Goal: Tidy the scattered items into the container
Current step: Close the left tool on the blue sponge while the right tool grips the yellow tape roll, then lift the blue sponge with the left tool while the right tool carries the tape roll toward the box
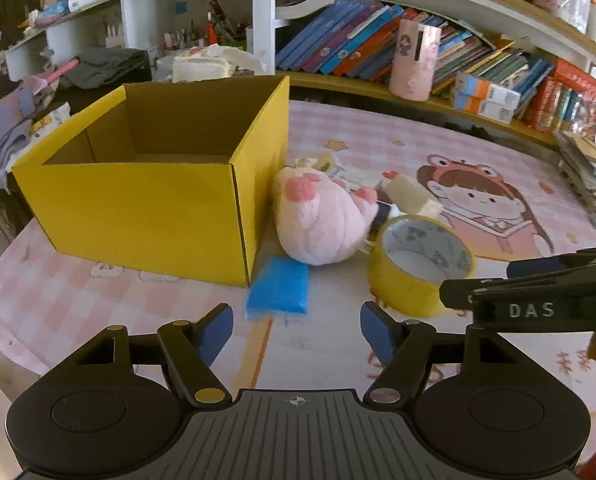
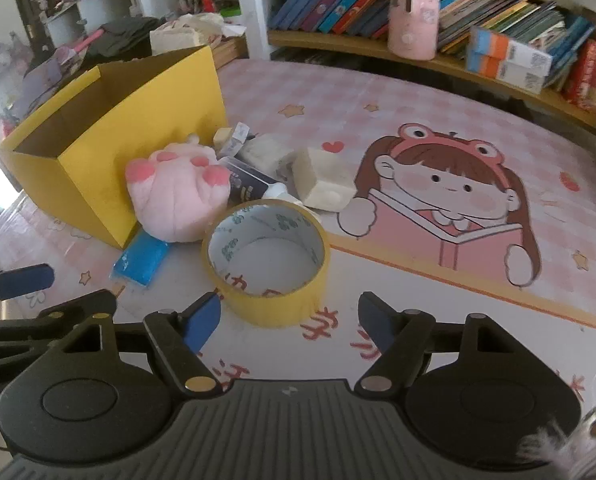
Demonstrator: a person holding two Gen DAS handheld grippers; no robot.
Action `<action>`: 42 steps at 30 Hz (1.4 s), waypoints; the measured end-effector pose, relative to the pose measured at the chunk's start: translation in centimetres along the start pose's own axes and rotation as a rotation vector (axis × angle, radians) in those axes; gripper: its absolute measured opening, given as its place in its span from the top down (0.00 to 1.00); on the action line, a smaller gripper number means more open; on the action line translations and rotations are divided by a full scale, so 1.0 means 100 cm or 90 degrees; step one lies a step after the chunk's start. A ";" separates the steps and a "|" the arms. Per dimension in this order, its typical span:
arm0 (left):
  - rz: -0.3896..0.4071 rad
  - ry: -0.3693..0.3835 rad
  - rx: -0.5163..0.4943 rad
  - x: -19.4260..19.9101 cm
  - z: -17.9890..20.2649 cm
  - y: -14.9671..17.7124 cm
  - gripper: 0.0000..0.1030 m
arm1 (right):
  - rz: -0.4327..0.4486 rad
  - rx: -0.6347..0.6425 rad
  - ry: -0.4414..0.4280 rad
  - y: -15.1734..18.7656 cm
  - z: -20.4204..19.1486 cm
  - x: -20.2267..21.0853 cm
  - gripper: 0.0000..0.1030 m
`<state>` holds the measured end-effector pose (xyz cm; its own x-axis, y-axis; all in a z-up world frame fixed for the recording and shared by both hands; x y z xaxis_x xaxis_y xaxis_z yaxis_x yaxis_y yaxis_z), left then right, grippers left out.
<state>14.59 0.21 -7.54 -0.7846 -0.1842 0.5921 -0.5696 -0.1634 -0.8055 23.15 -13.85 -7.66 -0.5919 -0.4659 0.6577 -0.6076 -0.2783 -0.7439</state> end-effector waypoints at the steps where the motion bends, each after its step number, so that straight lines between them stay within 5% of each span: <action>1: -0.002 -0.004 0.003 -0.005 -0.001 0.000 0.32 | -0.004 0.004 -0.007 -0.002 0.000 -0.004 0.26; 14: -0.021 -0.026 0.051 -0.050 -0.012 0.004 0.39 | -0.028 0.055 -0.055 -0.021 -0.005 -0.047 0.09; 22: -0.026 -0.008 0.055 -0.057 -0.014 0.008 0.39 | -0.049 0.065 -0.098 -0.027 -0.012 -0.057 0.09; 33: -0.042 -0.017 0.021 -0.072 -0.006 0.009 0.39 | -0.083 0.089 -0.073 -0.026 -0.003 -0.067 0.17; 37: -0.034 -0.045 0.024 -0.072 -0.005 0.009 0.55 | -0.085 0.085 -0.059 -0.021 0.007 -0.060 0.17; 42: -0.033 0.020 0.005 -0.061 0.006 0.010 0.72 | -0.086 0.087 -0.036 -0.015 0.014 -0.051 0.17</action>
<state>18.97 0.57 -11.89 -0.7614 -0.1442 0.6320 -0.6080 -0.1792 -0.7734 27.80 -12.22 -10.04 -0.4773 -0.4622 0.7473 -0.5997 -0.4503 -0.6615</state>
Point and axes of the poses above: each gripper's, at about its wrist camera, not at the fingertips, and x roughly against the way its jaws point, z to its right, y to its underside, the point moved 4 cm from there along -x, roughly the way its jaws point, and after that the axes turned 10 degrees about z, right-handed, at the moved point
